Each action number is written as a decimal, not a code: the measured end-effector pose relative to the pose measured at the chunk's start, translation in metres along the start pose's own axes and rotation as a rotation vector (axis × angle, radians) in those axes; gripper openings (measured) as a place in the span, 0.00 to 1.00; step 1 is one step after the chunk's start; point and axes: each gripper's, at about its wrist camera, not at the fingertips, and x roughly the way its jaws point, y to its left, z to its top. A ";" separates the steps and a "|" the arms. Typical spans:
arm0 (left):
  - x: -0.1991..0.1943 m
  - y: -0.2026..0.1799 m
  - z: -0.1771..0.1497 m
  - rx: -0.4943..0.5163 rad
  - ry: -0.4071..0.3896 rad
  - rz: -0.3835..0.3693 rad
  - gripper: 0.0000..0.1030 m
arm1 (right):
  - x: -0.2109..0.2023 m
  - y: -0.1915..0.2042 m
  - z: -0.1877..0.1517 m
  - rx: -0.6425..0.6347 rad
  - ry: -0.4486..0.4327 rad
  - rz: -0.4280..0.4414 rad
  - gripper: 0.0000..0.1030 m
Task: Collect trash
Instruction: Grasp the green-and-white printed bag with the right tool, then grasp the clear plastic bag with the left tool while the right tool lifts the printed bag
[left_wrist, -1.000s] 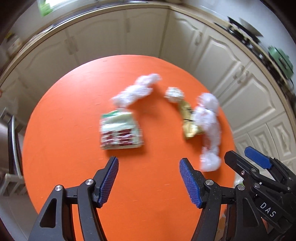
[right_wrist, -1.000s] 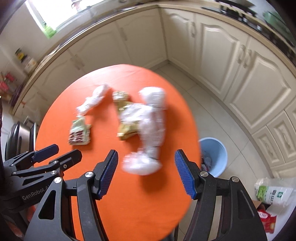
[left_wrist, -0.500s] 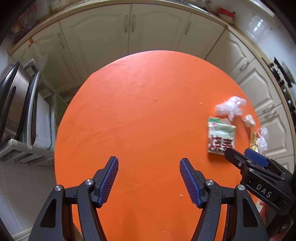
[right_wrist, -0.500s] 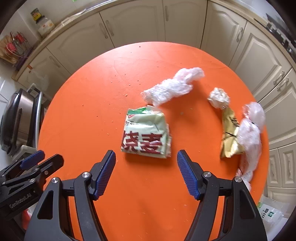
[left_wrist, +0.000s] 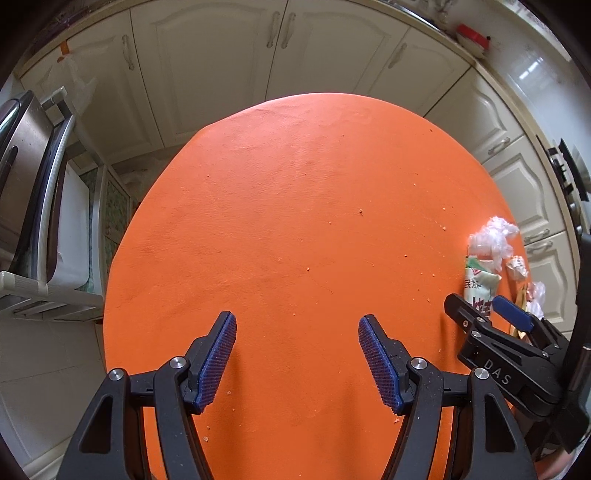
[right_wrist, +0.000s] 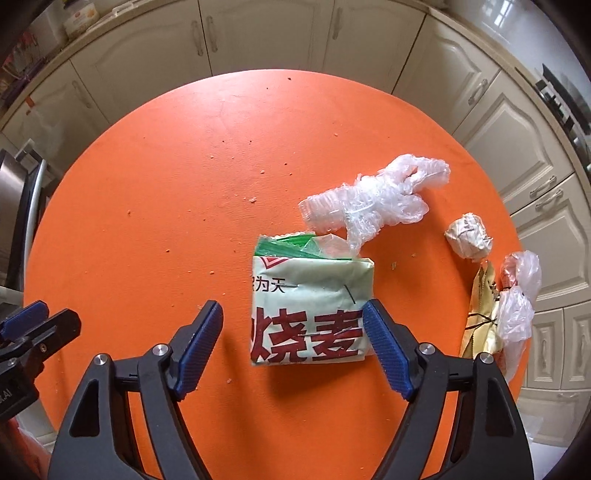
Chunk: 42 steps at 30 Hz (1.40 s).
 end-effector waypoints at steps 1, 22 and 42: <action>0.001 0.000 0.000 0.001 0.002 0.000 0.63 | 0.002 -0.002 -0.001 0.008 0.000 -0.016 0.77; 0.004 -0.062 -0.011 0.073 -0.006 0.020 0.63 | -0.016 -0.053 -0.018 0.110 -0.053 0.177 0.67; 0.047 -0.225 0.012 0.307 0.028 -0.040 0.63 | -0.072 -0.213 -0.040 0.359 -0.225 0.184 0.67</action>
